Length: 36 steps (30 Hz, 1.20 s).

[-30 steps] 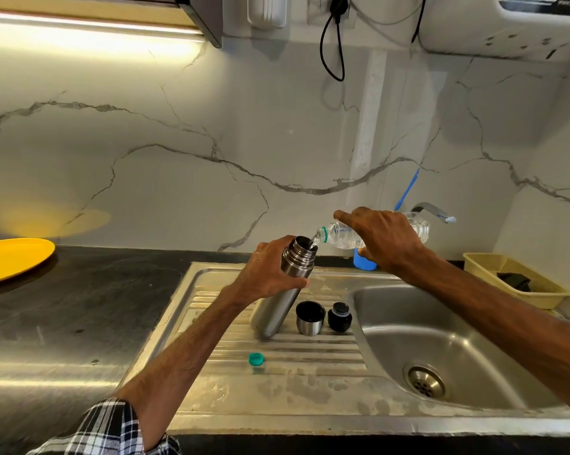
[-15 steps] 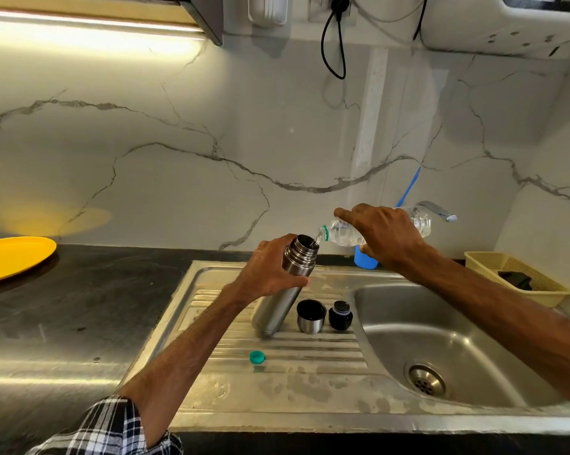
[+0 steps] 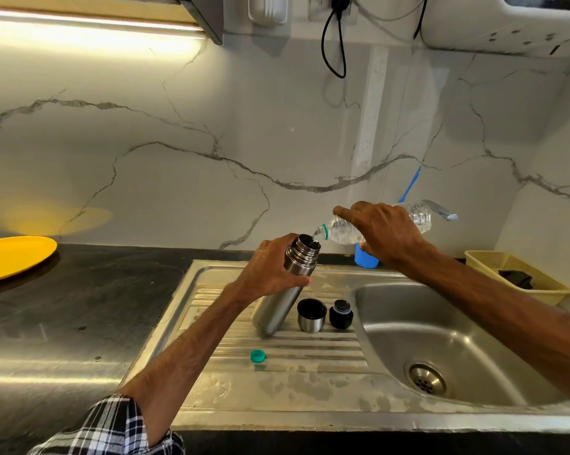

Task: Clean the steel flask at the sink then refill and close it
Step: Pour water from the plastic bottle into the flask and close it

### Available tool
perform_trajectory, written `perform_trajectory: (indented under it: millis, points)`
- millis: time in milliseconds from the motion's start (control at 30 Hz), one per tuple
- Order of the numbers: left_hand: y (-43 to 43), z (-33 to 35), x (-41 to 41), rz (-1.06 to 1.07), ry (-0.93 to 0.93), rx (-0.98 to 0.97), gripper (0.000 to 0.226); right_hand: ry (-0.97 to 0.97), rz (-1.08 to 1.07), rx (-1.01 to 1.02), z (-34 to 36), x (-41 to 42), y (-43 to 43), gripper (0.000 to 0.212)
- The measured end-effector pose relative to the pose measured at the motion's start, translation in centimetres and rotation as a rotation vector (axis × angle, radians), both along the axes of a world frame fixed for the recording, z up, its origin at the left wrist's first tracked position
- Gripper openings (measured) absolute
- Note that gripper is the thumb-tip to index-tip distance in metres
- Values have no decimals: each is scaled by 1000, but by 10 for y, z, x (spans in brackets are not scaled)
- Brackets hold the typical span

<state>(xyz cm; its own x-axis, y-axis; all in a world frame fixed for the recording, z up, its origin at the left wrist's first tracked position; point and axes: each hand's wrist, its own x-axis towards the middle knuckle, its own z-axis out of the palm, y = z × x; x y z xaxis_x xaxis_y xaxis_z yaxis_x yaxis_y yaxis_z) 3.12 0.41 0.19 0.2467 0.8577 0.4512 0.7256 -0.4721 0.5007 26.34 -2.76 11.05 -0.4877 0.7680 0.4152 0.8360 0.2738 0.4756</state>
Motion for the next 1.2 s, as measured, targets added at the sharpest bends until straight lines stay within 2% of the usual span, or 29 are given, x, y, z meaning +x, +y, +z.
perform_trajectory:
  millis: [1200]
  points:
    - [0, -1, 1, -5, 10, 11, 89, -33, -32, -5, 5, -5, -9, 78]
